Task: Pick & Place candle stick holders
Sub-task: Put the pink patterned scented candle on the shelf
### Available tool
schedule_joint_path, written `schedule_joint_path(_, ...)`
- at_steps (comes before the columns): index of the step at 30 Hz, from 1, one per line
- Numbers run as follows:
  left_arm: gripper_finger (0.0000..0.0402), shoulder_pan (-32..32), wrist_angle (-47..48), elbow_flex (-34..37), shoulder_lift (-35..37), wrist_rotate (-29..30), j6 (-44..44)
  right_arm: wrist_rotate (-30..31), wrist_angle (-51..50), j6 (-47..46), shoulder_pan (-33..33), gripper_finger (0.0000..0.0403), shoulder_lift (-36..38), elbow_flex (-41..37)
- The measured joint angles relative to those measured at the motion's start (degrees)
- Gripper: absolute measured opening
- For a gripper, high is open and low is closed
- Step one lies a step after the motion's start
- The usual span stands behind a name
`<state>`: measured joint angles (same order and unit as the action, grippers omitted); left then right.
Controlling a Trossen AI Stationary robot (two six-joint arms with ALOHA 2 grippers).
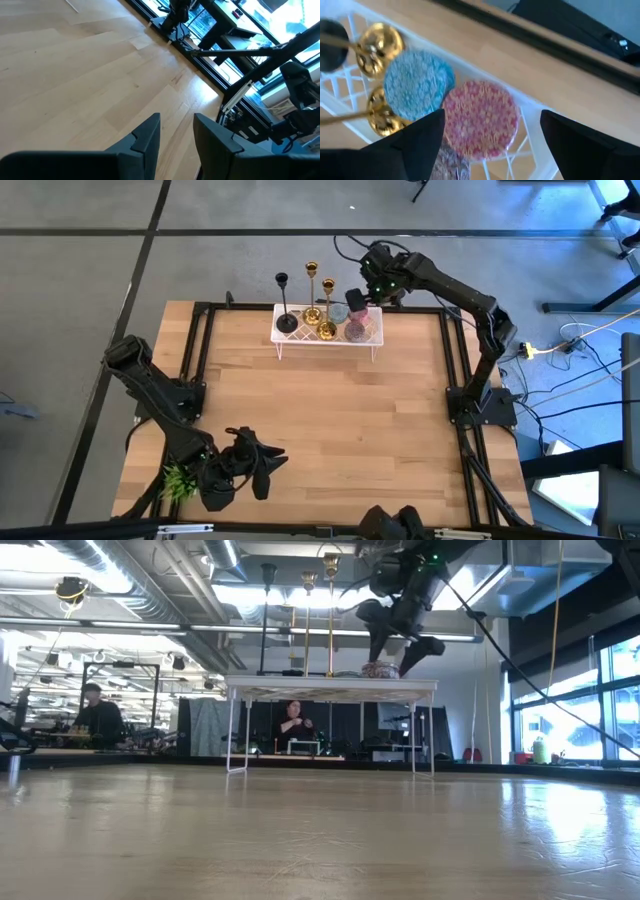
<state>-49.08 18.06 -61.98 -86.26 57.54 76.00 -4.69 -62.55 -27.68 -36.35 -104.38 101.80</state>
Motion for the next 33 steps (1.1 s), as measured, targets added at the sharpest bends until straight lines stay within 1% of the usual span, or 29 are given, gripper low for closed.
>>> schedule_joint_path(6, 0.0113, 0.07, 0.22, 0.00, 0.00, 0.29, 0.87, -0.55, 4.29, -0.18, -0.34, 0.0331, 0.27, -0.02)
schedule_joint_path(11, 0.0113, 0.11, 0.24, 0.00, 0.00, 1.15, 1.63, -6.06, 9.69, -1.10, -0.69, 0.0331, 0.31, -0.02)
schedule_joint_path(15, 0.0113, 0.49, 1.89, 0.00, 0.00, 2.49, 4.15, -7.37, 13.40, -0.69, -0.73, 0.0330, 0.31, -0.02)
schedule_joint_path(17, 0.0112, 0.79, 4.39, 0.00, 0.00, 6.36, 8.45, -7.39, 13.99, 1.93, -0.78, 0.0330, 0.33, -0.02)
schedule_joint_path(21, 0.0096, 1.73, 11.19, 0.00, 0.00, 19.28, 23.63, -7.39, 13.89, 10.19, -0.87, 0.0330, 0.33, -0.02)
schedule_joint_path(23, 0.0082, 2.99, 13.68, 0.00, 0.00, 22.75, 30.04, -7.39, 13.85, 12.53, -0.89, 0.0330, 0.33, -0.02)
schedule_joint_path(24, 0.0075, 3.81, 14.20, 0.00, 0.00, 23.57, 31.53, -7.39, 13.83, 13.82, -0.89, 0.0330, 0.33, -0.02)
schedule_joint_path(26, 0.0060, 5.78, 14.24, 0.00, 0.00, 23.64, 31.84, -7.38, 13.78, 16.09, -0.89, 0.0330, 0.33, -0.01)
schedule_joint_path(29, 0.0038, 8.24, 13.38, 0.00, 0.00, 22.41, 29.77, -7.13, 13.73, 16.94, -0.86, 0.0327, 0.33, -0.02)
schedule_joint_path(31, 0.0025, 9.49, 13.38, 0.00, 0.00, 22.28, 29.49, -7.04, 13.75, 17.02, -0.87, 0.0316, 0.33, -0.02)
schedule_joint_path(33, 0.0013, 10.29, 13.25, 0.00, 0.00, 21.98, 29.76, -6.93, 13.71, 17.00, -0.89, 0.0296, 0.33, -0.02)
